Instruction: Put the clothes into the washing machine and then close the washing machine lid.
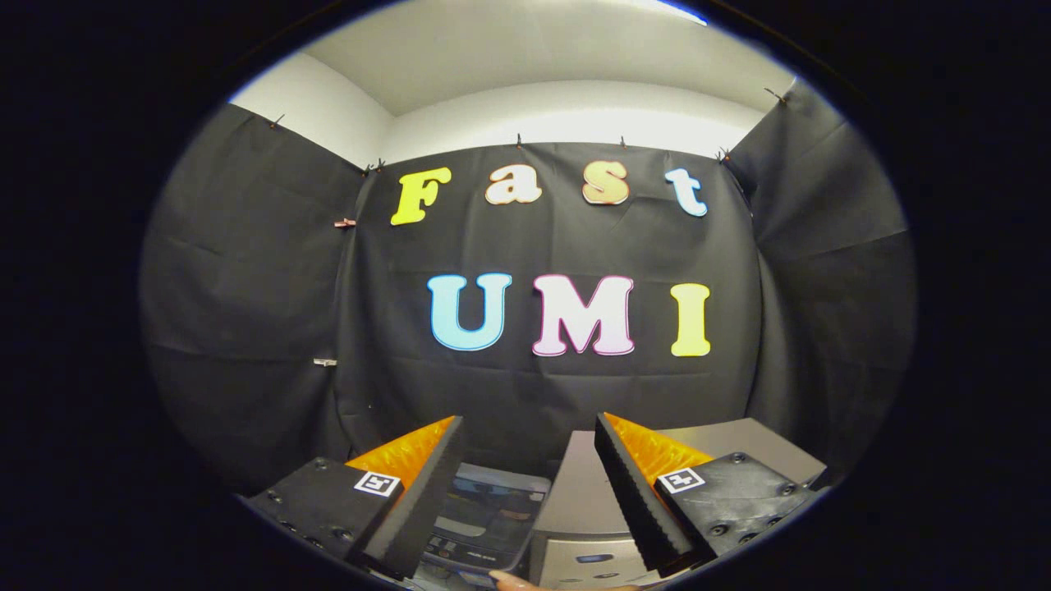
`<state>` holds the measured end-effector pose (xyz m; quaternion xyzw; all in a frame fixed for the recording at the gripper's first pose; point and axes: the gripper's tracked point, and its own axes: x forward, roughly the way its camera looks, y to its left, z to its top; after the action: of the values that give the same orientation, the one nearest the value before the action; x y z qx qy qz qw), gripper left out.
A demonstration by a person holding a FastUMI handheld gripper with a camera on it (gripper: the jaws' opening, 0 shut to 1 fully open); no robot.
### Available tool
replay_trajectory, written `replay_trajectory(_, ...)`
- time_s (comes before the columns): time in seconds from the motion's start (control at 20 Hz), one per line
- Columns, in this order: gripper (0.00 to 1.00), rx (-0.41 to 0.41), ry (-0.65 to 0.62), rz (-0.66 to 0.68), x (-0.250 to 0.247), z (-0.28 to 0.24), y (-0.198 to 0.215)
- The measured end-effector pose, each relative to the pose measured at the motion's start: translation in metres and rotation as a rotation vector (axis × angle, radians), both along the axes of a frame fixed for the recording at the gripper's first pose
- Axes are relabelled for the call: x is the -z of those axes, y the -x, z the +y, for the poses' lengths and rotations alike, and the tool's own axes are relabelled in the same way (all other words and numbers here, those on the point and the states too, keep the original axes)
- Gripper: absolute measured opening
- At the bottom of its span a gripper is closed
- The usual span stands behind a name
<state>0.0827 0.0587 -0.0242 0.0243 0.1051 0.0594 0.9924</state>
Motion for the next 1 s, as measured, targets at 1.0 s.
replay_trajectory(1.0,0.97,0.125,0.062,-0.183,-0.055,-0.118,0.075)
